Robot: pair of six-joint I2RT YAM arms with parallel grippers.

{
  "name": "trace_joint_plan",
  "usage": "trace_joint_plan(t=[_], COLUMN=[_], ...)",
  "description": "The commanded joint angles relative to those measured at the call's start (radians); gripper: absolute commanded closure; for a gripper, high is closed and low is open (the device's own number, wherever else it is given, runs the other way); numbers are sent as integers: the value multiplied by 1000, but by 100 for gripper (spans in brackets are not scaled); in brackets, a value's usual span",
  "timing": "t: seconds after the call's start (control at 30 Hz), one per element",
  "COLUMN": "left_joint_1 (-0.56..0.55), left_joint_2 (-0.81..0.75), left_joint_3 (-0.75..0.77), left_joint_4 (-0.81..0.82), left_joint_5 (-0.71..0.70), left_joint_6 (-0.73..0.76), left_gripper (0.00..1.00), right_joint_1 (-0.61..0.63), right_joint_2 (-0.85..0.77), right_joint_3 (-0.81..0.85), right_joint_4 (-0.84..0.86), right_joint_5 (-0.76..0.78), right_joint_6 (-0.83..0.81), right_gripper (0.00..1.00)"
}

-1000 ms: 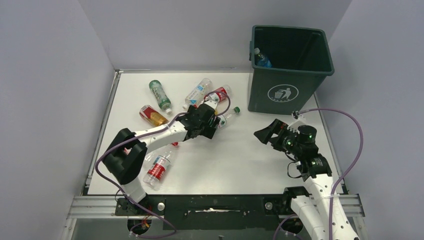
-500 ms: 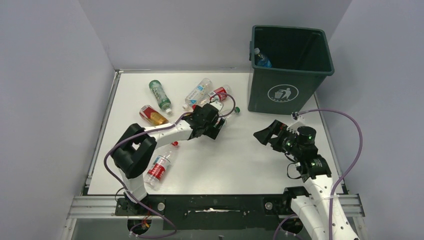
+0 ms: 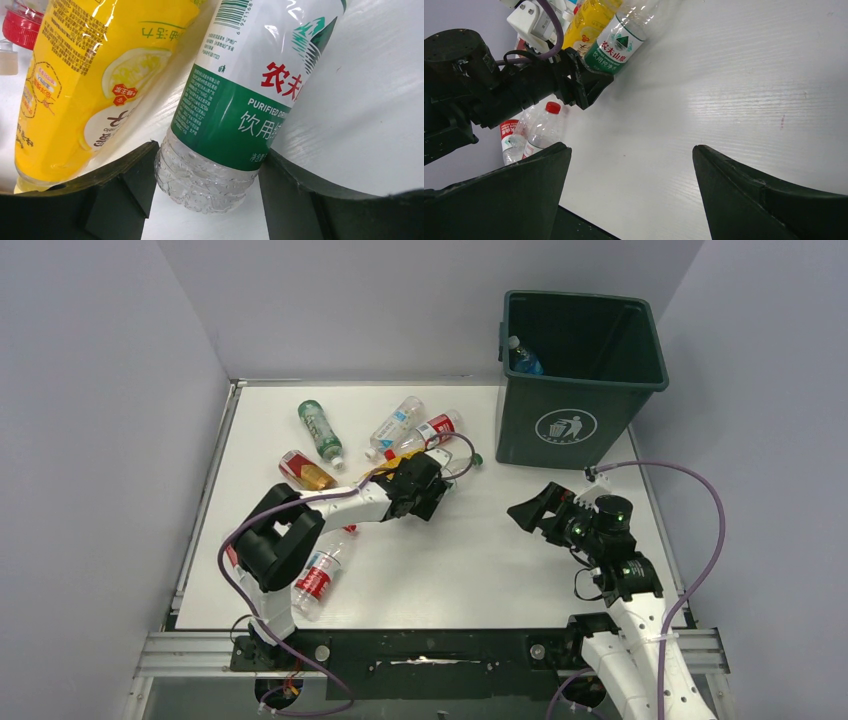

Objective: Put the plastic bottles in the bin
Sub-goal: Pick up the plastic bottle at the center of the board.

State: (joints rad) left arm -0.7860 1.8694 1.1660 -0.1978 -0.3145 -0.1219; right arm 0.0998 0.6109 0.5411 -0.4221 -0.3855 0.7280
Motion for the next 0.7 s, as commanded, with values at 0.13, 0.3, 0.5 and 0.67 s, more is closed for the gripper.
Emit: trace_joint_plan(t=[0.13,0.3,0.5,0.67], left_joint_1=[-10,-19,-29,-40], left_joint_2=[-18,-70,-171,-252], left_joint_3=[33,15,-42,-77], left_joint_4=[55,15,-22,-60], left_joint_5=[23,16,37,52], left_joint_6=[-13,-51,-110,-146], left_gripper=[46,48,48,49], right_joint_1=[6,6,7,8], right_joint_2=[-18,-22,-31,-33], right_joint_3=[0,0,-13,-16], right_joint_4=[21,17,23,26], right_joint_5=[-6,-6,-9,-11], right_joint_6=[7,9,21,30], right_gripper=[2,2,2,2])
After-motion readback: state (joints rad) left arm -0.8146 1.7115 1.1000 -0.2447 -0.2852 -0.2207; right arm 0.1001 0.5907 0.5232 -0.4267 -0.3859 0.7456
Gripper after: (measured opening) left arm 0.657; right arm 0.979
